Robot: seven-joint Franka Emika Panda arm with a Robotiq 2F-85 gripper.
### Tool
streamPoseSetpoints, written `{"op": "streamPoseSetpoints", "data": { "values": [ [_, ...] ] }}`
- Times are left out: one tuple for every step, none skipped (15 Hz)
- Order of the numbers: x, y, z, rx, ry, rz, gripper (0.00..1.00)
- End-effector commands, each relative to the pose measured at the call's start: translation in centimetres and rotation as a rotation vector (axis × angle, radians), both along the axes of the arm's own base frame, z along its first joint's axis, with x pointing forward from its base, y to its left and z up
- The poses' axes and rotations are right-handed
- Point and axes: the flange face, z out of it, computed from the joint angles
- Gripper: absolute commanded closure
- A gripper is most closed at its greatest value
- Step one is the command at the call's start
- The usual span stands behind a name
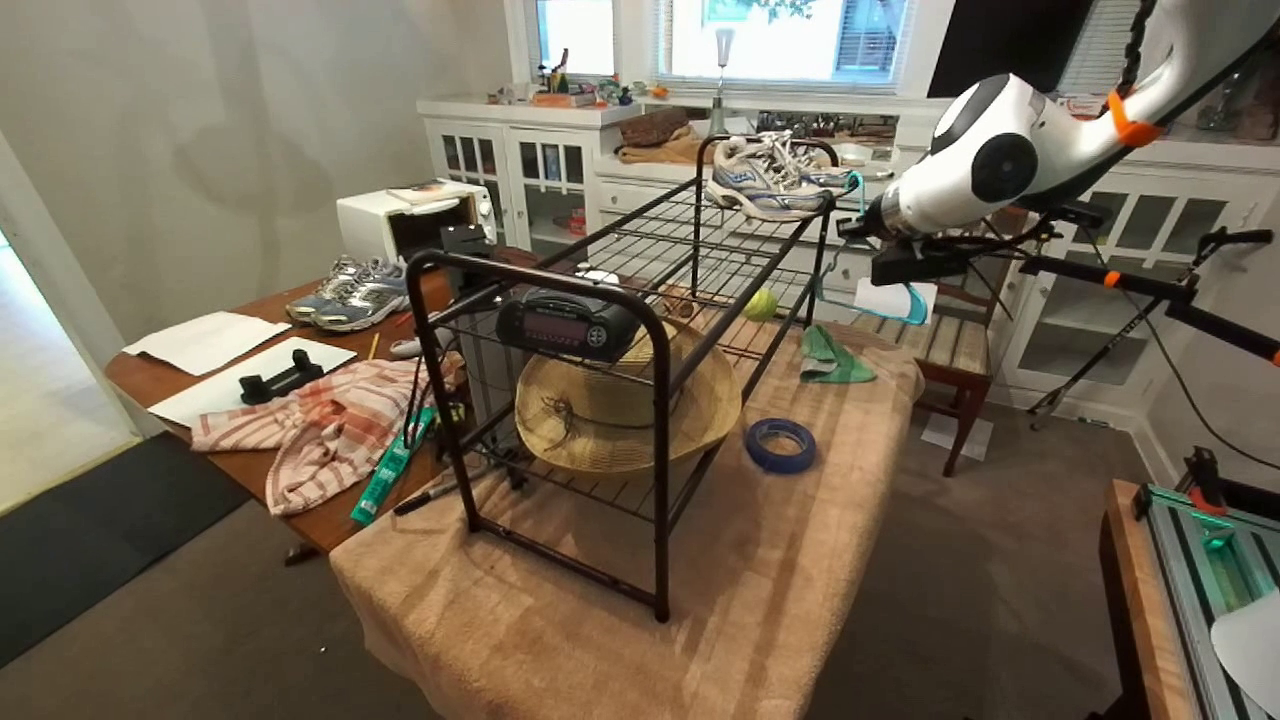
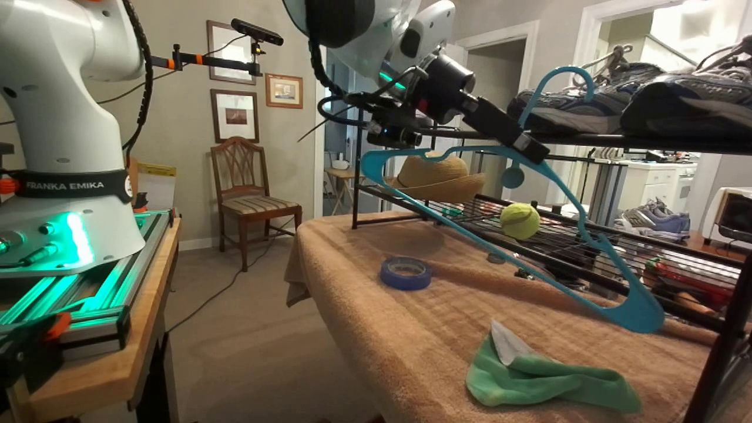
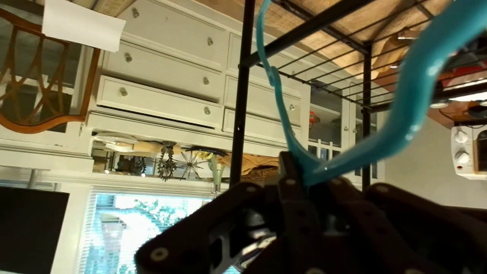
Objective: Move the blue hanger to the left side of the shoe rack.
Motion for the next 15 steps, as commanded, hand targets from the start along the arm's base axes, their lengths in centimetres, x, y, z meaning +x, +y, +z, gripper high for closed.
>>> {"op": "streamPoseSetpoints", "data": {
  "values": [
    [-2.2, 3.0, -0.1, -0.014, 0.009, -0.062, 0.98],
    [-2.5, 4.0, -0.1, -0.01, 0.019, -0.055, 0.98],
    [-2.8, 5.0, 0.2, -0.014, 0.019, -0.043, 0.98],
    [-3.1, 6.0, 0.4, -0.009, 0.026, -0.027, 0.98],
    [-3.5, 7.1, 0.5, -0.008, 0.04, -0.008, 0.98],
    [-3.9, 8.0, 0.7, -0.011, 0.048, 0.006, 0.98],
    [-4.3, 9.0, 0.8, -0.014, 0.06, 0.027, 0.98],
    [-4.8, 10.1, 0.9, -0.016, 0.072, 0.044, 0.98],
    [-5.2, 11.1, 1.1, -0.016, 0.08, 0.057, 0.98],
    [-5.8, 12.2, 1.1, -0.011, 0.092, 0.06, 0.98],
    [-6.2, 13.2, 1.1, -0.002, 0.087, 0.047, 0.98],
    [-6.7, 14.4, 1.1, 0.015, 0.09, 0.031, 0.98],
    [-7.1, 15.4, 1.1, 0.031, 0.094, 0.018, 0.98],
    [-7.6, 16.7, 1.0, 0.051, 0.108, 0.016, 0.98],
    [-8.2, 17.8, 0.9, 0.065, 0.127, 0.017, 0.98]
  ]
}}
